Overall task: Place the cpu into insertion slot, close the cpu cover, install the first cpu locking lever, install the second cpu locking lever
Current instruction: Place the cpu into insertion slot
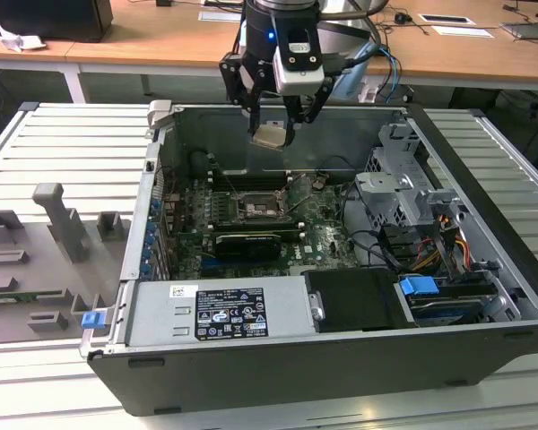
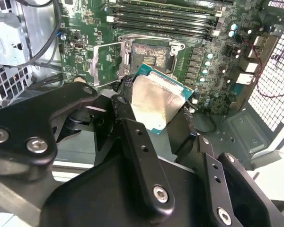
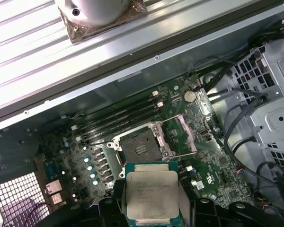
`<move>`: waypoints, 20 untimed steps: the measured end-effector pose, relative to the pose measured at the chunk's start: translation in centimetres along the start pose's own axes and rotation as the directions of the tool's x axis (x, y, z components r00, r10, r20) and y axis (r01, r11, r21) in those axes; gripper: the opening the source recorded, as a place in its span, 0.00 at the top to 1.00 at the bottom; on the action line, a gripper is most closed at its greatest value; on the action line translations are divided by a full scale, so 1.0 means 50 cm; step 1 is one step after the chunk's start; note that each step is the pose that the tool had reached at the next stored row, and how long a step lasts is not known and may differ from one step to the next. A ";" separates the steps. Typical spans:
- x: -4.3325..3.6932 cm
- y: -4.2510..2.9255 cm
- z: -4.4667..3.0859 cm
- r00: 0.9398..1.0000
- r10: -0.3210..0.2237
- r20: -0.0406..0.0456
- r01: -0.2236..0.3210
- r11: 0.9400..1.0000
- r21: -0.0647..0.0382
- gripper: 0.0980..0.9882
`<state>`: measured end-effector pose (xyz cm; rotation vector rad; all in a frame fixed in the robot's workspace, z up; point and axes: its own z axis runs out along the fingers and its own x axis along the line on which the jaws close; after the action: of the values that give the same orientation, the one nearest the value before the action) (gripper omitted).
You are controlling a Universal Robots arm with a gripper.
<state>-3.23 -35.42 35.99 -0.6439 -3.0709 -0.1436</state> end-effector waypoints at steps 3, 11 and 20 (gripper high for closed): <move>0.000 0.000 0.000 0.999 0.034 0.003 -0.034 0.999 -0.001 0.51; 0.000 0.000 0.000 0.995 0.097 0.009 -0.097 0.995 -0.002 0.51; 0.000 0.000 0.001 0.982 0.187 0.016 -0.187 0.982 -0.005 0.51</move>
<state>-3.23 -35.42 35.93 -0.9327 -3.0049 -0.1433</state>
